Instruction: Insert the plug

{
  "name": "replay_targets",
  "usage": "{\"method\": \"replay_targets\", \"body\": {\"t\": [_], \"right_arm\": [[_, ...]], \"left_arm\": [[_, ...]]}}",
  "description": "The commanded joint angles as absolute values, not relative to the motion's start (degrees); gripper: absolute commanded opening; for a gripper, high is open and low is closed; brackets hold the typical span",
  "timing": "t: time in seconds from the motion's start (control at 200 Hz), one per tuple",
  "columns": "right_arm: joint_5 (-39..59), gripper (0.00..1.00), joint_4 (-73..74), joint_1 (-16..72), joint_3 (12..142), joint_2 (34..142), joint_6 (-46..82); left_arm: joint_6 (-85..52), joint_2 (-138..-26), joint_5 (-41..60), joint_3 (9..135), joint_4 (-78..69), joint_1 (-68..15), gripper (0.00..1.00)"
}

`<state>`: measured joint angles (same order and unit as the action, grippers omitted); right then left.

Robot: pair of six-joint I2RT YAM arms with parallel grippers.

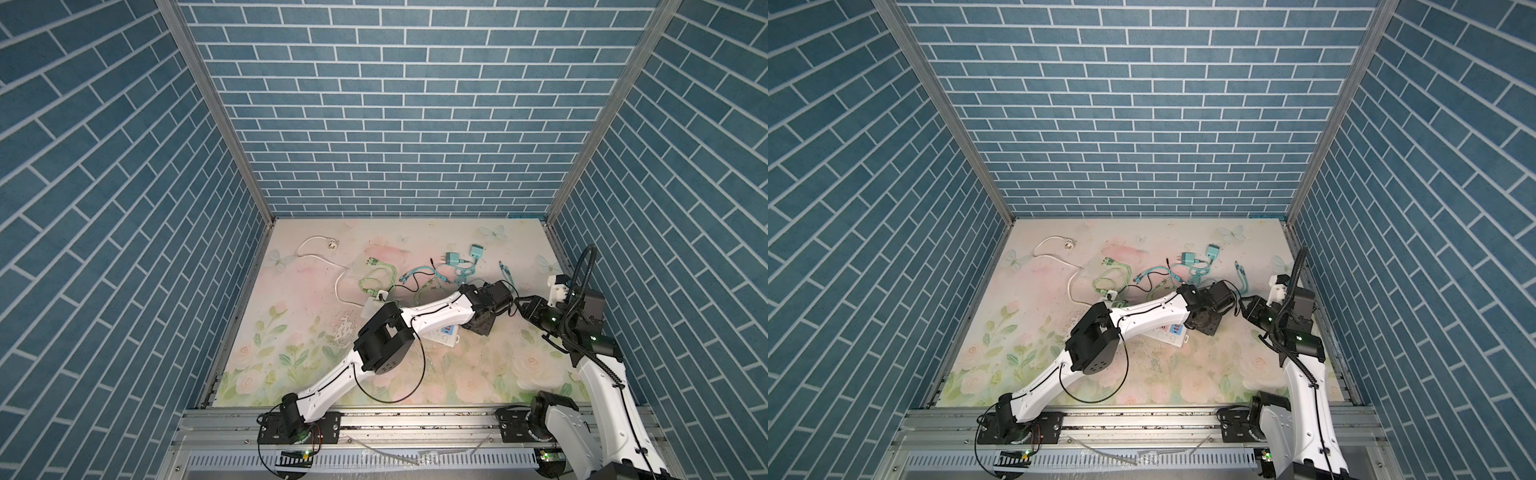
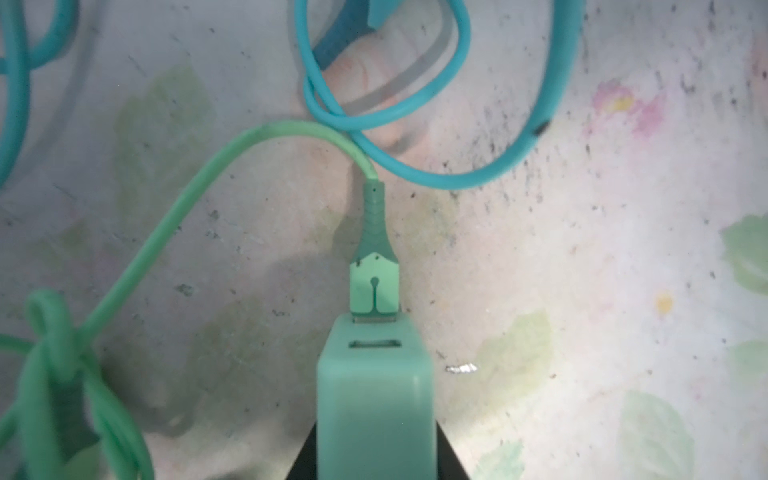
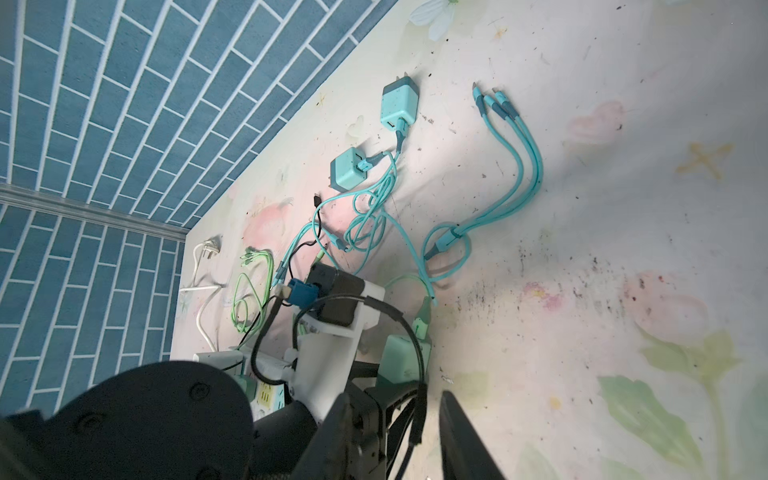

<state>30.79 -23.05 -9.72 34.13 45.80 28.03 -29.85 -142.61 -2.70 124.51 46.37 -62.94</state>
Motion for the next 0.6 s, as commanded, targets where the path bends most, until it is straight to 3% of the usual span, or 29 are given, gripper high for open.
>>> {"method": "replay_targets", "body": {"t": [0.0,0.415,0.595], "right_arm": [[33.57,0.36,-21.47,-9.89,33.16,45.86,26.53],[49.18,0.38,-9.47,-8.91,30.6,45.18,32.29],[51.68,0.38,-1.97,-2.56,29.77,44.68,34.96]], "left_arm": [[-22.88,-134.62,-1.64,118.94,41.88,-61.75,0.18],[-14.56,-113.3,15.8,90.95,22.29,-52.28,0.21],[-9.8,-108.47,24.05,84.09,18.47,-49.63,0.22]]}}
